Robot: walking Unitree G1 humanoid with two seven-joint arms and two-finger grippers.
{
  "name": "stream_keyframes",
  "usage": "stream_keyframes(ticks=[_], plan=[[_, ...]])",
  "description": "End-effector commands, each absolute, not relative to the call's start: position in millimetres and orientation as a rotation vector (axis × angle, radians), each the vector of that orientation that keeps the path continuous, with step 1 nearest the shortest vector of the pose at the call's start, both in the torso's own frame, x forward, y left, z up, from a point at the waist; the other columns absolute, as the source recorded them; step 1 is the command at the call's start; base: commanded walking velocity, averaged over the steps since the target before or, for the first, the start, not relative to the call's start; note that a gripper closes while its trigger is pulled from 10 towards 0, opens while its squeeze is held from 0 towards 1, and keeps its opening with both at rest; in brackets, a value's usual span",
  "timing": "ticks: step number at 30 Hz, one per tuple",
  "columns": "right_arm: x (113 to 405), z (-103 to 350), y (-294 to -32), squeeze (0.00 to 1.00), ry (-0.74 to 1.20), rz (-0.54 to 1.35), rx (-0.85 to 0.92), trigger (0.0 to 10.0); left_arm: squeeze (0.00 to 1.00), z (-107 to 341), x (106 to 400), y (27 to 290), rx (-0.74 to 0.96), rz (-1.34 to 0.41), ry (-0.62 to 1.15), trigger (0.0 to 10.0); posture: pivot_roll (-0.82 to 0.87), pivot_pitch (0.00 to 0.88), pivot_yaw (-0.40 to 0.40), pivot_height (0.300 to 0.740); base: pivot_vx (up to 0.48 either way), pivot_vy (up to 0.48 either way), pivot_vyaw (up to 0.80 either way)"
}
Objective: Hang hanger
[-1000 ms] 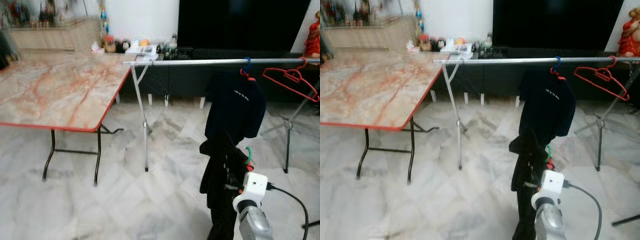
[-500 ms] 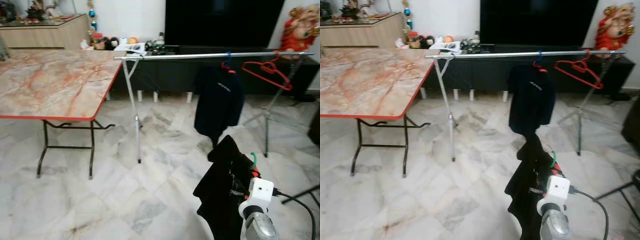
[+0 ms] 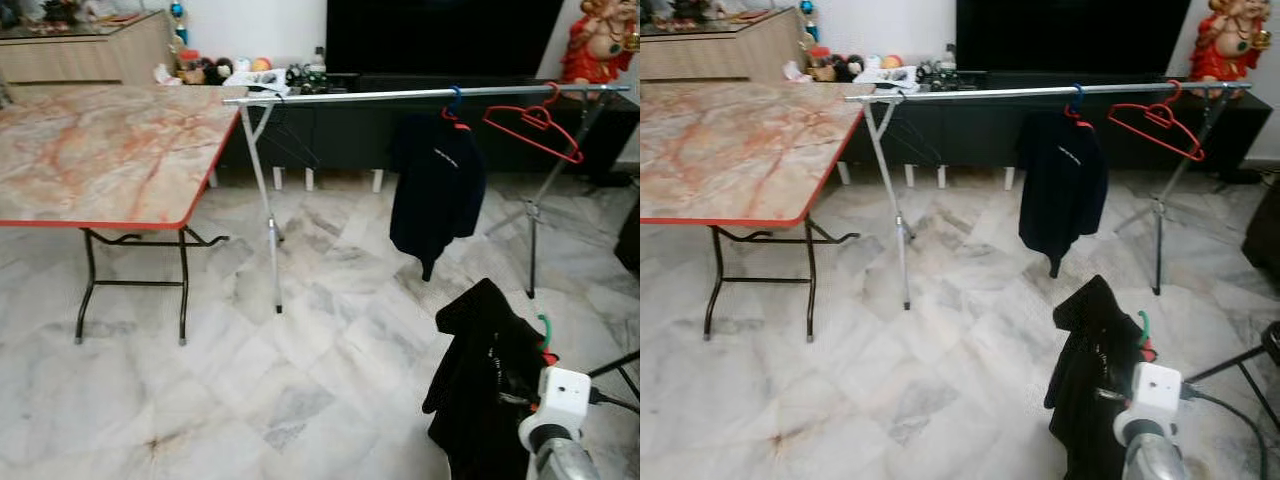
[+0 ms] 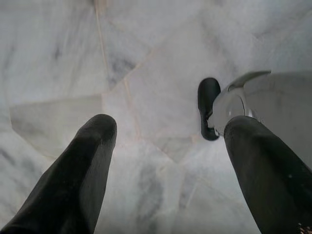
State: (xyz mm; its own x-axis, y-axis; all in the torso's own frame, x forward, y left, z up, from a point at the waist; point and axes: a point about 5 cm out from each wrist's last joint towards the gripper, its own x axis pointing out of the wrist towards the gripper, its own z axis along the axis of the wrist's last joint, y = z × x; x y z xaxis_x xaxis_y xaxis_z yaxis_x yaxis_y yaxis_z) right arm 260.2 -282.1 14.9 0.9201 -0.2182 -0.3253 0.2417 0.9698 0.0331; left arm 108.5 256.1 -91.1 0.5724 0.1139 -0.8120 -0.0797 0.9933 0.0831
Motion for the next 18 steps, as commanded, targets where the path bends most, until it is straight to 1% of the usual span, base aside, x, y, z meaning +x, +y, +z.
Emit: stream_keyframes(ticks=[1, 3, 4, 7, 8, 11, 12, 14, 16, 17, 18], plan=[[267, 23, -285, 0.00, 0.298, -0.239, 0.062, 10.0, 0.00, -88, 112, 260, 0.068, 0.103, 0.928, 10.0, 0.03, 0.077, 0.012, 0.740, 0.000, 0.000, 0.00], [268, 26, -286, 0.00, 0.290, -0.232, 0.053, 10.0, 0.00, -83, 122, 264, 0.087, 0.118, 0.878, 10.0, 0.03, 0.077, 0.013, 0.740, 0.000, 0.000, 0.00], [270, 29, -288, 0.00, 0.287, -0.226, 0.040, 10.0, 0.00, -76, 135, 268, 0.109, 0.136, 0.815, 10.0, 0.04, 0.073, 0.011, 0.740, 0.000, 0.000, 0.00], [272, 31, -291, 0.00, 0.311, -0.204, -0.004, 10.0, 0.00, -61, 160, 271, 0.152, 0.148, 0.685, 10.0, 0.04, 0.067, 0.004, 0.740, 0.000, 0.000, 0.00], [273, 32, -291, 0.00, 0.306, -0.201, -0.003, 10.0, 0.00, -60, 162, 271, 0.154, 0.148, 0.675, 10.0, 0.04, 0.067, 0.004, 0.740, 0.000, 0.000, 0.00], [275, 38, -294, 0.00, 0.310, -0.150, -0.047, 10.0, 0.00, -47, 180, 267, 0.186, 0.111, 0.563, 10.0, 0.04, 0.063, -0.002, 0.740, 0.000, 0.000, 0.00], [277, 44, -296, 0.00, 0.314, -0.086, -0.112, 10.0, 0.00, -34, 195, 261, 0.207, 0.049, 0.461, 10.0, 0.04, 0.066, -0.003, 0.740, 0.000, 0.000, 0.00], [278, 48, -296, 0.00, 0.310, -0.040, -0.140, 10.0, 0.00, -25, 204, 255, 0.223, -0.009, 0.398, 10.0, 0.04, 0.067, -0.006, 0.740, 0.000, 0.000, 0.00], [281, 60, -298, 0.00, 0.293, 0.052, -0.165, 10.0, 0.00, -9, 218, 240, 0.258, -0.144, 0.304, 10.0, 0.04, 0.076, -0.008, 0.740, 0.000, 0.000, 0.00], [281, 60, -298, 0.00, 0.293, 0.052, -0.165, 10.0, 0.00, -9, 218, 240, 0.258, -0.144, 0.304, 10.0, 0.04, 0.076, -0.008, 0.740, 0.000, 0.000, 0.00], [282, 67, -298, 0.00, 0.298, 0.118, -0.221, 10.0, 0.00, 1, 226, 232, 0.294, -0.227, 0.256, 10.0, 0.04, 0.083, -0.009, 0.740, 0.000, 0.000, 0.00]])
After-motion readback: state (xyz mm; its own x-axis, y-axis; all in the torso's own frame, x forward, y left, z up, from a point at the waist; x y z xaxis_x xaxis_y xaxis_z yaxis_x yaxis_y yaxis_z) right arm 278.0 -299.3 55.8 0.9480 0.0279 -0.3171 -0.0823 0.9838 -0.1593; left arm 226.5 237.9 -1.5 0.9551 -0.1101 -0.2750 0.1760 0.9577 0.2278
